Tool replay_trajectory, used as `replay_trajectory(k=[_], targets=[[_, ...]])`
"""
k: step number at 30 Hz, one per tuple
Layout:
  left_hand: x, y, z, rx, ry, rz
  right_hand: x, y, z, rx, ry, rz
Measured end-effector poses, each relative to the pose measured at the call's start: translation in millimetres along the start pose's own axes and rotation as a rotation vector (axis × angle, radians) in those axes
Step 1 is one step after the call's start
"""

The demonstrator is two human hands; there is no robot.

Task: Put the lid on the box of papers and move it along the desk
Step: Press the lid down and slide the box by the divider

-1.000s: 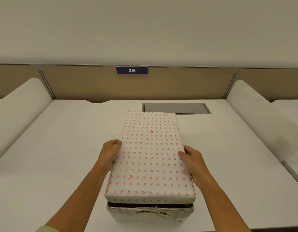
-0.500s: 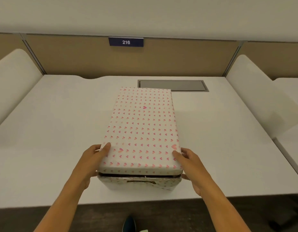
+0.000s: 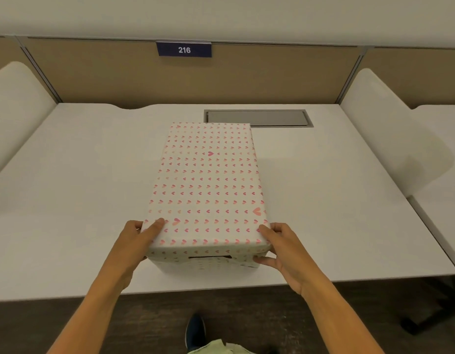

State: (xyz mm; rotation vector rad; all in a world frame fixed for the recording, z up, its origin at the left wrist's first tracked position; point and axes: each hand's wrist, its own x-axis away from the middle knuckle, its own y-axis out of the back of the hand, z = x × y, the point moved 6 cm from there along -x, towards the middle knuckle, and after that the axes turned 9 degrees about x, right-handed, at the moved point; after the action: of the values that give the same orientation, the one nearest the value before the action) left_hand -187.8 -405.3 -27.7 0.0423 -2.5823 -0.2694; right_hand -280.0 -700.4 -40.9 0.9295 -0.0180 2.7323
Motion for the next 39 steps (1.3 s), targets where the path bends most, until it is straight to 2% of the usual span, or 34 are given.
replay_trajectory(k=[6, 13, 17, 20, 23, 26, 29, 34, 39], targets=[[0, 2, 2, -0.071, -0.081, -0.055, -3, 5, 0, 0.130, 0.046, -0.072], [-1, 2, 6, -0.119, -0.116, -0.034, -7, 7, 4, 0.270, 0.104, -0.067], [-17, -5, -19, -0.233, -0.187, 0.039, -15, 5, 46, 0.567, 0.298, -0.177], [-43, -16, -56, -0.388, -0.341, 0.005, -35, -12, 92, 0.779, 0.474, -0.242], [-81, -39, -98, -0.535, -0.498, -0.006, -76, -32, 130, 0.982, 0.533, -0.261], [-123, -60, -127, -0.669, -0.561, 0.042, -118, -49, 157, 1.189, 0.528, -0.260], [-154, -72, -135, -0.780, -0.550, 0.095, -152, -55, 168, 1.296, 0.487, -0.265], [-177, -79, -127, -0.941, -0.547, 0.095, -175, -56, 166, 1.381, 0.467, -0.317], [-183, -82, -121, -0.964, -0.584, 0.061, -180, -56, 159, 1.403, 0.468, -0.361]])
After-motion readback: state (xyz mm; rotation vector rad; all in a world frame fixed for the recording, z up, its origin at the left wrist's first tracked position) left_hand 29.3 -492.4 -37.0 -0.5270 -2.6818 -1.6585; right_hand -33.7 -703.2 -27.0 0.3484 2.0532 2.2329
